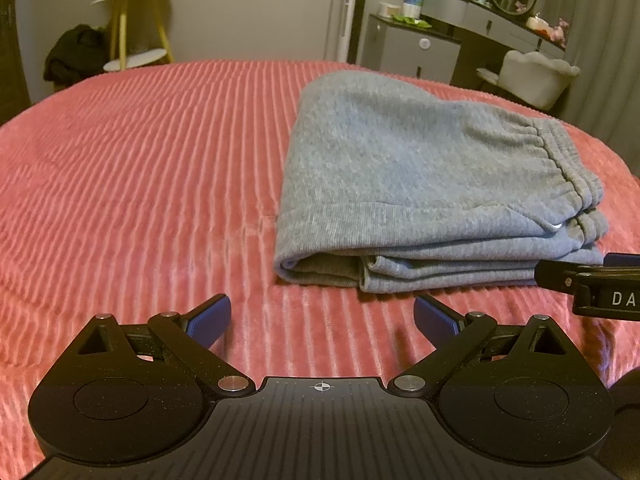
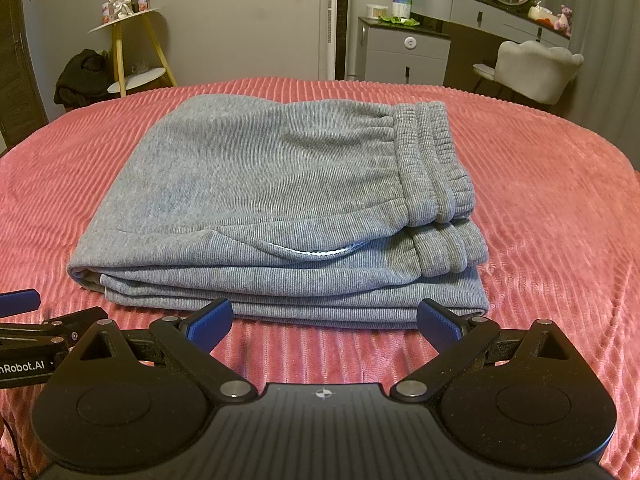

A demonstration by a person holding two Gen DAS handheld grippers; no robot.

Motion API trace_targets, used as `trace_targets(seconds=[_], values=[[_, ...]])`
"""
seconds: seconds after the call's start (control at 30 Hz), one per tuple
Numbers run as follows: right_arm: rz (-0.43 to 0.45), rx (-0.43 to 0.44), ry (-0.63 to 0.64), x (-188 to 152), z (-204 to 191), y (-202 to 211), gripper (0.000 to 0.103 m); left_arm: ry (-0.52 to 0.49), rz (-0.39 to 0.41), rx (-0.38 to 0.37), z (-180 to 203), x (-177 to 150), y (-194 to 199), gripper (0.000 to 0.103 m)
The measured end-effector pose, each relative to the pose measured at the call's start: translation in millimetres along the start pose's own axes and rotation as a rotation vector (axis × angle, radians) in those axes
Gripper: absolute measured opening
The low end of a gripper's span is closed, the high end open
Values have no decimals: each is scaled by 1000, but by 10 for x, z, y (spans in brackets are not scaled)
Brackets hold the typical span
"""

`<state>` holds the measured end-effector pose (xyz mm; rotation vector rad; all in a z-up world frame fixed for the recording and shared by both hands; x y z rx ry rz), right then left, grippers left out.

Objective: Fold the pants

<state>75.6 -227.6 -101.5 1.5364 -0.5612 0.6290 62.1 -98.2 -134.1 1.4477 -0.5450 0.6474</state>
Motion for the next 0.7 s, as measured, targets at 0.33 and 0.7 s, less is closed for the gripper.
trace_targets(seconds=[0.33, 0.7], values=[[0, 0, 1, 0, 3, -9, 99, 24, -1, -15, -12, 9, 10, 101], [-1, 0, 2, 2, 6, -9, 99, 11, 19, -32, 22, 18, 26, 101]])
Point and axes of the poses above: each gripper's, at about its wrist camera, not at the fingertips, and y roughly against the way its jaws point, z to its right, x to its top, the point moved 9 cm from there along -y, roughly the way its jaws point, and after that the axes turned 3 degrees about x, right-handed, at the moved point
